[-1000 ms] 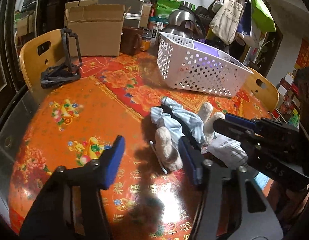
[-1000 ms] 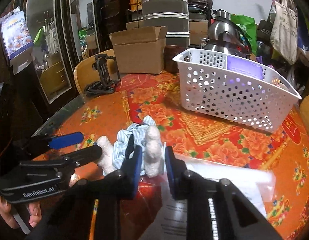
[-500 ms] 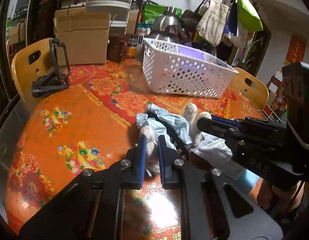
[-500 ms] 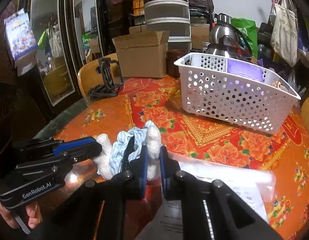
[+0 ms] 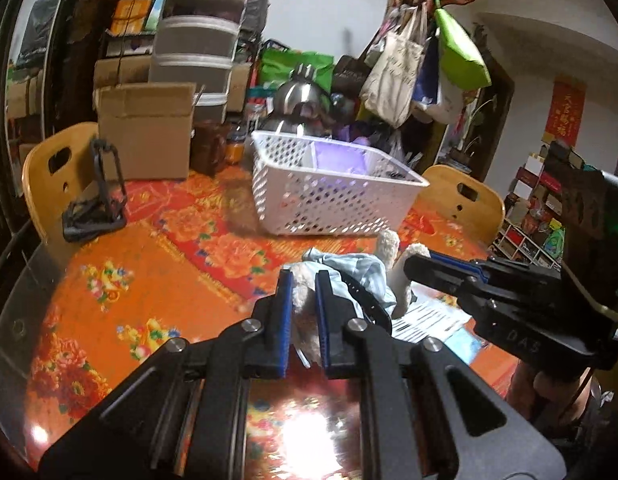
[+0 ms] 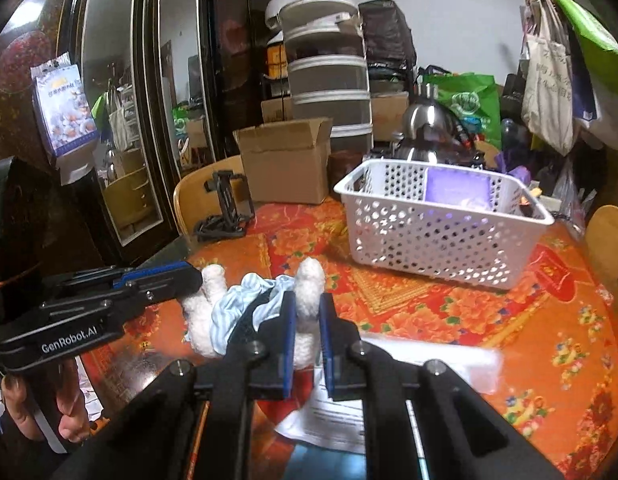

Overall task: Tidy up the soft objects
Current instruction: 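Grasp the white socks with the left tool, then carry the white socks into the white basket and release them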

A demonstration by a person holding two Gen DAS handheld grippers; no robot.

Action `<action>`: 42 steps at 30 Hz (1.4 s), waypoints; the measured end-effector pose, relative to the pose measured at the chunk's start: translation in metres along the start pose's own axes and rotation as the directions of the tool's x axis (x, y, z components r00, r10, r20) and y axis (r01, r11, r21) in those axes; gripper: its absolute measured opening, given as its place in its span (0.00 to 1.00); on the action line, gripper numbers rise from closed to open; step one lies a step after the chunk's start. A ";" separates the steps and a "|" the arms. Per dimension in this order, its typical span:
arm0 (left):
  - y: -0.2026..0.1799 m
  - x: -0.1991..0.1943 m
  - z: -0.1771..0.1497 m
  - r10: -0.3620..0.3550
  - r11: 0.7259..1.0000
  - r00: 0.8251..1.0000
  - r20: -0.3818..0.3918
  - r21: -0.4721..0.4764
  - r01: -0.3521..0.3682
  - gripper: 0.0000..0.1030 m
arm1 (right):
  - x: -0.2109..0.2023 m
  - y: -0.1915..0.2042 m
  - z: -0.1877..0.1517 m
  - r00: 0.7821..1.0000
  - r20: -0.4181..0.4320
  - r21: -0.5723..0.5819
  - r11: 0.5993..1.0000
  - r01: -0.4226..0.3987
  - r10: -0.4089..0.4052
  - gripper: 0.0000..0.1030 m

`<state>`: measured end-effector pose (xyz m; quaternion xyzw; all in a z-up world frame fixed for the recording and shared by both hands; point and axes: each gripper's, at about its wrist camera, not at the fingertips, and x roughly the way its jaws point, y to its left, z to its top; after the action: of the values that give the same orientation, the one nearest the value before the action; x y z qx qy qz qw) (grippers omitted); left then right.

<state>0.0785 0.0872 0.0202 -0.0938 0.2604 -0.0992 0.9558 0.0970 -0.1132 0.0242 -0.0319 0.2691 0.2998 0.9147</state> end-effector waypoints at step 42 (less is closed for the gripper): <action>-0.048 0.152 0.240 0.052 0.998 0.997 -0.060 0.047 -0.049 0.09 | 0.055 -0.128 0.157 0.995 0.047 0.050 0.995 0.085 -0.087 0.09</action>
<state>0.3239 0.0353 0.1620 -0.0621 0.2892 -0.0837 0.9516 0.2808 -0.1541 0.1169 -0.0141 0.2520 0.2542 0.9336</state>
